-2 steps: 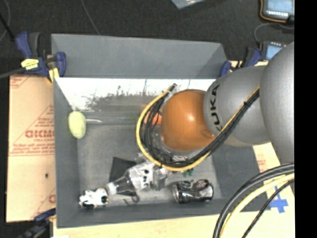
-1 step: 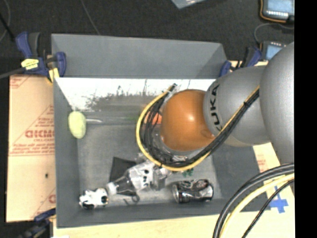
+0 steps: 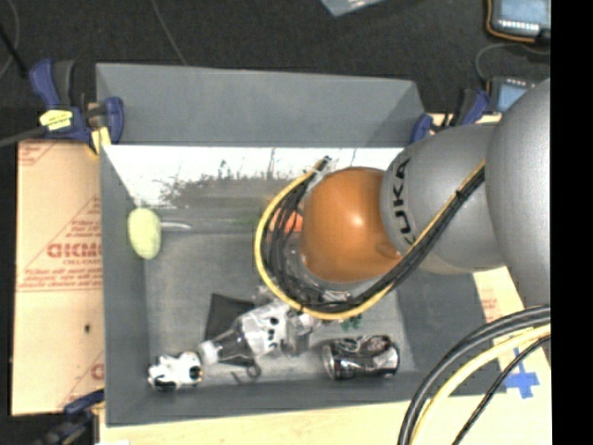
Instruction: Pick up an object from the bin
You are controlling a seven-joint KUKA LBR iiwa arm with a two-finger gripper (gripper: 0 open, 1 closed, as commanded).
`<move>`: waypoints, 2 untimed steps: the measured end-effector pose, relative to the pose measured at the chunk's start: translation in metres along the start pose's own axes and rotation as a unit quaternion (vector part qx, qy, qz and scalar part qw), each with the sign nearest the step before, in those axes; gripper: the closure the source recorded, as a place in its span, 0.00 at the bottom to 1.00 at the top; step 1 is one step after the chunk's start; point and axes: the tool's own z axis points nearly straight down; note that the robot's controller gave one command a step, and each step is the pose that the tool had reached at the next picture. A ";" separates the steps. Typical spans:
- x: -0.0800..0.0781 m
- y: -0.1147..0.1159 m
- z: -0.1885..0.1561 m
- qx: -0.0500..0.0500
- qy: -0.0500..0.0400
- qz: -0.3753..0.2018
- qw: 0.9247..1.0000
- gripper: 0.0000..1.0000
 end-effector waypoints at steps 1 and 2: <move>0.000 0.000 0.000 0.000 0.000 0.000 1.000 1.00; 0.000 0.000 0.000 0.000 0.000 0.000 1.000 1.00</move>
Offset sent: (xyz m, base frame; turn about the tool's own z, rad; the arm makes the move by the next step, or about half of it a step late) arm 0.0000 0.0000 0.0000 0.0000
